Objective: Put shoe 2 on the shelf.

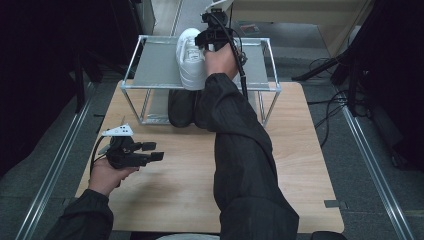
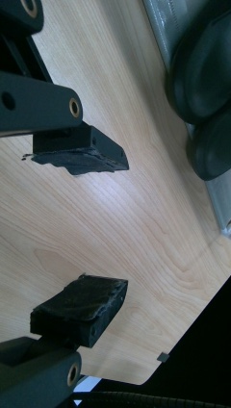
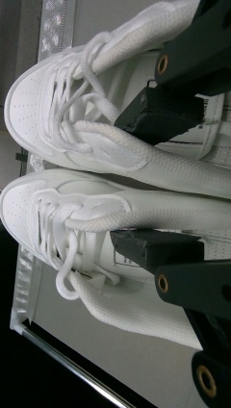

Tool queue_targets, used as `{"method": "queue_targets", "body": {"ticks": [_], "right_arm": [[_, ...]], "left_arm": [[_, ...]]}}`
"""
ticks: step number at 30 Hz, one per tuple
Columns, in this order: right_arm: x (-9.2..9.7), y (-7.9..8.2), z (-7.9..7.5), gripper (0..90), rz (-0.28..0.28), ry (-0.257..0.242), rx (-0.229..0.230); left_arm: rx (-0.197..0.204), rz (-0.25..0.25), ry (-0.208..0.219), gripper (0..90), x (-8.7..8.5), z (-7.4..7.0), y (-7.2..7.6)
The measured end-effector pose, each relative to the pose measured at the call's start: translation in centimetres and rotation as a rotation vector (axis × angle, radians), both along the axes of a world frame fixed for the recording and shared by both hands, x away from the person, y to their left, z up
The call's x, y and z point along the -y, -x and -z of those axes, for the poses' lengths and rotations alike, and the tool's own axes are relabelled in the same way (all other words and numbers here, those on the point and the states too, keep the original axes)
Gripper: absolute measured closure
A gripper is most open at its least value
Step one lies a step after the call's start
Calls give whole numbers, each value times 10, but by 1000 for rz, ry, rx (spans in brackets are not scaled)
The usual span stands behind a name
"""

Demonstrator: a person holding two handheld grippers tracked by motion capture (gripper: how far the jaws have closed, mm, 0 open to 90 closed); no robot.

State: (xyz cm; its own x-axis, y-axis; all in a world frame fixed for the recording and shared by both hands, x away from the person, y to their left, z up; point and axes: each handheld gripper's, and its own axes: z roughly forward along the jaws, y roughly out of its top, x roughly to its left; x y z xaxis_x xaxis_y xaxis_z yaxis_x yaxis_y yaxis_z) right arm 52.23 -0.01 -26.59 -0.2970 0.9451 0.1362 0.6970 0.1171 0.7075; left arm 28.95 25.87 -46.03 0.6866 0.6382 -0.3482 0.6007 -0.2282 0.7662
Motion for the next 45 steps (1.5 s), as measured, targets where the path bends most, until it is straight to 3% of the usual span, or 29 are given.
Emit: {"method": "queue_targets", "body": {"ticks": [8,24,32,45], "right_arm": [[6,10,-2,488,-69,18,8],[26,39,-15,484,-182,-40,38],[30,58,-17,496,-318,-40,64],[39,89,-10,444,-449,-92,104]], "left_arm": [[-5,5,-16,384,0,0,-1],[-4,28,-18,380,3,0,0],[-9,20,-27,377,2,1,-1],[-16,18,-38,374,1,1,-1]]}}
